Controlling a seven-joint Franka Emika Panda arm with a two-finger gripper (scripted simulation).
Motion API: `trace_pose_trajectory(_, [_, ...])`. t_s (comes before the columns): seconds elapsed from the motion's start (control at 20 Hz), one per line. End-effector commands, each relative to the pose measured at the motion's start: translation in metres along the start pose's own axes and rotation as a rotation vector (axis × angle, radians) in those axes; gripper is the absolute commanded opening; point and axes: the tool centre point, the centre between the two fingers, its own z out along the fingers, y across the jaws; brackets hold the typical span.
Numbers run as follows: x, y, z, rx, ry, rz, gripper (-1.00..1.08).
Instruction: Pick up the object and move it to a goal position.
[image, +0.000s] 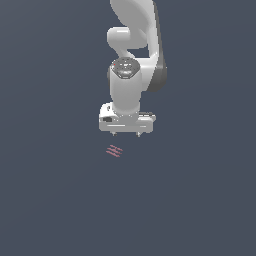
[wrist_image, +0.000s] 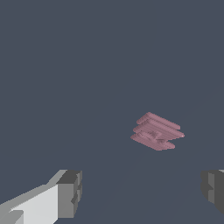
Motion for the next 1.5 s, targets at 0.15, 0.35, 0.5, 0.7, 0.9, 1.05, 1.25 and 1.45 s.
trace_pose_trajectory(0.15, [0.001,0.005,-0.003,-0.004,0.004,0.005,1.00])
trace_pose_trajectory(0.35, [0.002,0.021,-0.016,-0.018,0.018,0.027,1.00])
trace_pose_trajectory(0.5, [0.003,0.026,-0.020,-0.021,0.022,0.040,1.00])
trace_pose_trajectory(0.7, [0.003,0.025,-0.019,-0.020,0.021,0.034,1.00])
trace_pose_trajectory(0.9, [0.003,0.025,-0.017,-0.021,0.021,0.009,1.00])
trace_pose_trajectory(1.05, [0.003,0.027,-0.014,-0.022,0.020,-0.023,1.00])
trace_pose_trajectory(1.25, [0.004,0.029,-0.009,-0.023,0.019,-0.083,1.00])
trace_pose_trajectory(1.45, [0.005,0.032,-0.003,-0.025,0.018,-0.164,1.00])
